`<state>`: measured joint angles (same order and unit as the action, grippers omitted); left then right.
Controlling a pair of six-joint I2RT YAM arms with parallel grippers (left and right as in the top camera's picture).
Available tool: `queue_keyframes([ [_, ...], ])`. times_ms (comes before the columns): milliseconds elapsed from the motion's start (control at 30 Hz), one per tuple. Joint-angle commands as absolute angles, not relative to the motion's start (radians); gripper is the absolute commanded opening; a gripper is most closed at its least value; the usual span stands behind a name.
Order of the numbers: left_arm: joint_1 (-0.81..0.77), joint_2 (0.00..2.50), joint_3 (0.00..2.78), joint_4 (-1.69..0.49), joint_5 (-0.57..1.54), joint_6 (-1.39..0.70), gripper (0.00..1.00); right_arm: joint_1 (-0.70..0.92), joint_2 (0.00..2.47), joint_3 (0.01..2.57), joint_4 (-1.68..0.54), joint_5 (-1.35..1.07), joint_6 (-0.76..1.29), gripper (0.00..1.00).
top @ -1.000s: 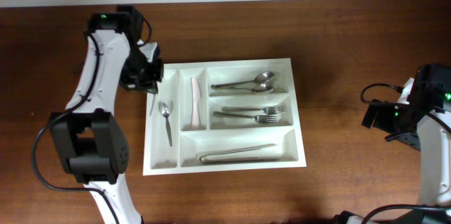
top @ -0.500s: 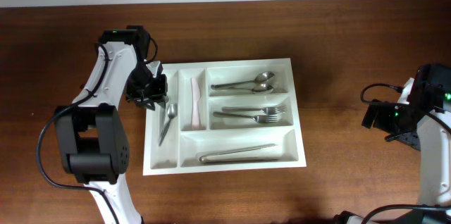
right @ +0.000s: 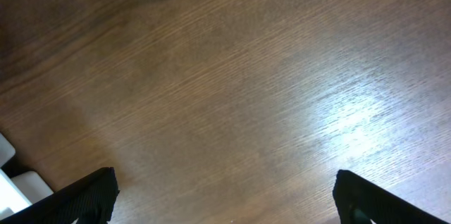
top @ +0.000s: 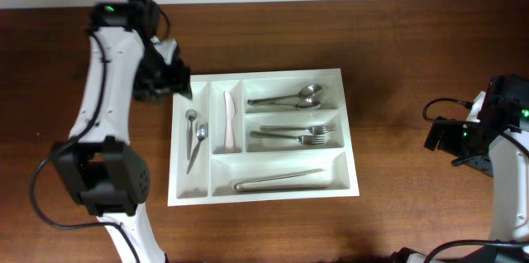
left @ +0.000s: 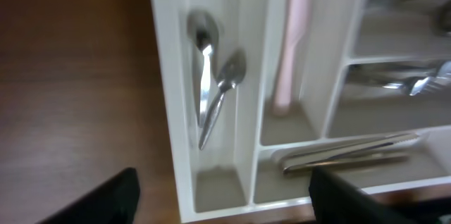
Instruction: Pack container
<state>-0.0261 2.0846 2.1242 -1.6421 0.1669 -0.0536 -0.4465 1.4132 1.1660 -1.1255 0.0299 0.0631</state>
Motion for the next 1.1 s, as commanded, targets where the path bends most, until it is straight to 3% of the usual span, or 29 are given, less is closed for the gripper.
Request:
queue_keyframes([
  [0, -0.015, 2.024, 2.299, -1.688, 0.160, 0.008, 0.99, -0.452, 1.418, 1.168, -1.125, 0.046, 0.059, 0.99],
  [533, -0.015, 1.433, 2.318, -1.687, 0.044, 0.024, 0.99, -0.452, 1.418, 1.168, -1.125, 0.046, 0.059, 0.99],
  [1067, -0.015, 0.655, 1.934, -1.636, 0.126, -0.102, 0.99, -0.452, 1.418, 1.168, -1.125, 0.046, 0.059, 0.99],
])
